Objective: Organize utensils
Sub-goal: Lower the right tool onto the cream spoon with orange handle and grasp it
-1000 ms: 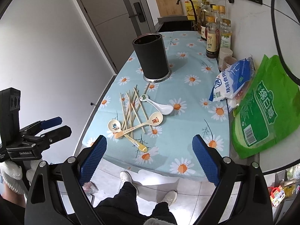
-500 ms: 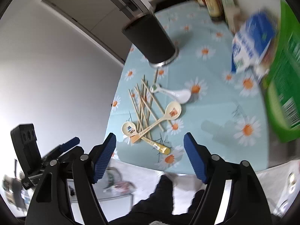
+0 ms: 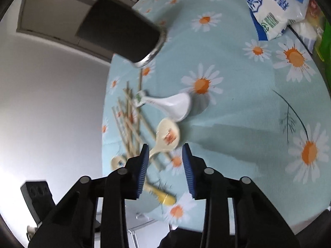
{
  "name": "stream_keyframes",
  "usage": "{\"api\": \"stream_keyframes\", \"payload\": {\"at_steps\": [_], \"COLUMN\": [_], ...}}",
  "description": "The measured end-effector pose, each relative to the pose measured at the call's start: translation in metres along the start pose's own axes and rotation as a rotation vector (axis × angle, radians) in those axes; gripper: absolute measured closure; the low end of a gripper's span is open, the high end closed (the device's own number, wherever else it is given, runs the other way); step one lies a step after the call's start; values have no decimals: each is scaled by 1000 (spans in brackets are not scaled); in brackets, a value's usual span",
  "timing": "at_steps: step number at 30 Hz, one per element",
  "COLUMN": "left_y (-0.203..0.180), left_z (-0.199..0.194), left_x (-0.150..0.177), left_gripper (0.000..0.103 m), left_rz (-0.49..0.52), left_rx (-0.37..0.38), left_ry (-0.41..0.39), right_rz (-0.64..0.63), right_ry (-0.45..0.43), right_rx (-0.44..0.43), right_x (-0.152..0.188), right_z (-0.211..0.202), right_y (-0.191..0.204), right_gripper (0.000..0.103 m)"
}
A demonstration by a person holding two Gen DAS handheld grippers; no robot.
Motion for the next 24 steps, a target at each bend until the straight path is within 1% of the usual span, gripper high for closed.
{"api": "stream_keyframes", "payload": {"at_steps": [2, 5, 7, 10, 12, 14, 16, 17, 18, 19, 20, 22, 24], "left_y": [4, 8, 10, 13, 14, 14, 15, 15, 15, 16, 16, 16, 17], "left_z": [3, 7, 10, 13, 14, 15, 18, 19, 19, 20, 22, 23, 24], "left_x": [1, 3, 4, 6, 6, 7, 7, 7, 7, 7, 8, 8, 7], "left_gripper": [8, 8, 8, 8, 10, 12, 14, 17, 18, 21, 25, 27, 29], "left_rz": [-16, -40, -61, -114, -141, -157, -171, -171, -170, -171, -174, -179, -185], "left_rx": [-1, 24, 41, 94, 123, 145, 148, 143, 137, 128, 122, 135, 134], "left_ry": [-10, 7, 18, 39, 43, 47, 53, 54, 52, 53, 60, 67, 61], "right_rz": [28, 12, 14, 31, 8, -6, -41, -47, -53, -58, -56, -39, -46], "right_ry": [8, 24, 18, 1, -5, 0, -20, -23, -26, -28, -31, -35, -41], "right_rx": [16, 34, 23, 8, 29, 37, 80, 89, 102, 113, 117, 96, 97], "right_x": [-4, -6, -8, -11, -11, -8, -8, -7, -7, -7, -8, -7, -6], "right_z": [7, 17, 21, 24, 26, 32, 34, 35, 35, 38, 39, 39, 36], "right_y": [-6, -9, -9, -8, -5, -2, -1, -1, -2, -1, -3, -6, -8], "right_gripper": [68, 69, 69, 69, 71, 77, 82, 86, 89, 95, 97, 97, 98]}}
Point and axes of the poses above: each gripper's, at about its wrist camera, not at the fingertips, and z roughly the way its jaws point, y to its left, x to its underside, the point moved 6 cm from there along z, roughly the way its jaws point, and after that the axes turned 2 degrees about -z, right-handed, at the moved point
